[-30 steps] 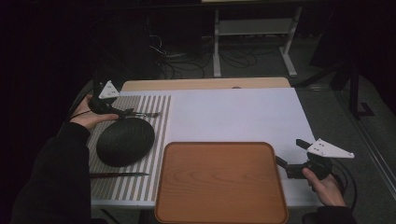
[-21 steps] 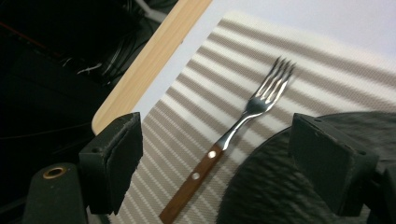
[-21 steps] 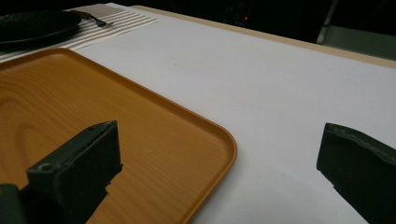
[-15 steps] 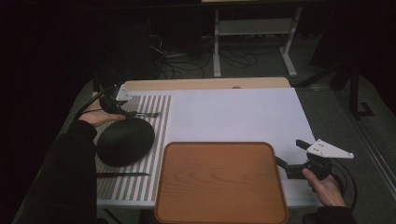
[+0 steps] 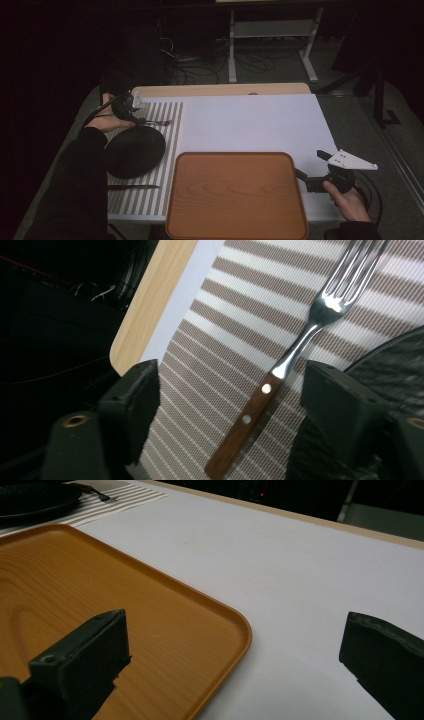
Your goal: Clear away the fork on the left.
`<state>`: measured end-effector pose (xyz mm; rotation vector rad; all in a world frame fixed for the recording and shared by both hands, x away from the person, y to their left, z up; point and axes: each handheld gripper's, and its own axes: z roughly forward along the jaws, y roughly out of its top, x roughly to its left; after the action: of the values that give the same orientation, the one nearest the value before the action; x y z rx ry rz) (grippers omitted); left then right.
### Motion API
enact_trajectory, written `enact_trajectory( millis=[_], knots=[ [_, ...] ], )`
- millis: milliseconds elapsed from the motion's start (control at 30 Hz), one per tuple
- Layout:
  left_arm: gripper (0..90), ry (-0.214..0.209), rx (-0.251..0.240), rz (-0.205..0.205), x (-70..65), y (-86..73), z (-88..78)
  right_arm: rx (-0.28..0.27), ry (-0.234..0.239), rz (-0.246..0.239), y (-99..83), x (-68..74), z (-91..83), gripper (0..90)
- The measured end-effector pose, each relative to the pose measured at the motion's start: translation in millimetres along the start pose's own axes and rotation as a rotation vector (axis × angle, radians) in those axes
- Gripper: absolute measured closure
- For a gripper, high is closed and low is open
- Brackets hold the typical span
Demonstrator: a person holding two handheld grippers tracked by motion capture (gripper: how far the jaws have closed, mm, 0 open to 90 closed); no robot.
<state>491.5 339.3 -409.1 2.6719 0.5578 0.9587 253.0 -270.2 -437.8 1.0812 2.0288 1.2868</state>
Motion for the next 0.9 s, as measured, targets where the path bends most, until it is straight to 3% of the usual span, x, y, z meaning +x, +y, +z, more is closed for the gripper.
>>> enact_trajectory(
  millis=[100,300,467,700,833,900],
  knots=[
    [26.8,-0.010,0.046,0.049,0.6,1.6,3.7,-0.001,-0.001,0.000,0.1,0.2,0.0,0.0],
    [31.3,-0.045,0.084,0.085,1.7,8.6,11.8,0.006,0.001,0.000,-0.1,0.7,0.7,0.0],
    [32.4,-0.062,0.140,0.146,0.4,11.5,20.2,0.006,0.004,0.001,-0.1,0.5,1.2,0.0],
    [34.7,-0.100,0.199,0.155,1.6,12.0,31.5,0.007,0.006,-0.001,-0.2,0.5,0.9,0.0],
    [35.1,-0.129,0.211,0.176,2.4,12.9,35.0,0.007,0.006,-0.006,-0.1,1.4,0.9,0.0],
    [35.1,-0.149,0.202,0.163,4.4,13.8,36.7,0.011,0.004,-0.003,-0.2,1.0,1.3,0.0]
  ],
)
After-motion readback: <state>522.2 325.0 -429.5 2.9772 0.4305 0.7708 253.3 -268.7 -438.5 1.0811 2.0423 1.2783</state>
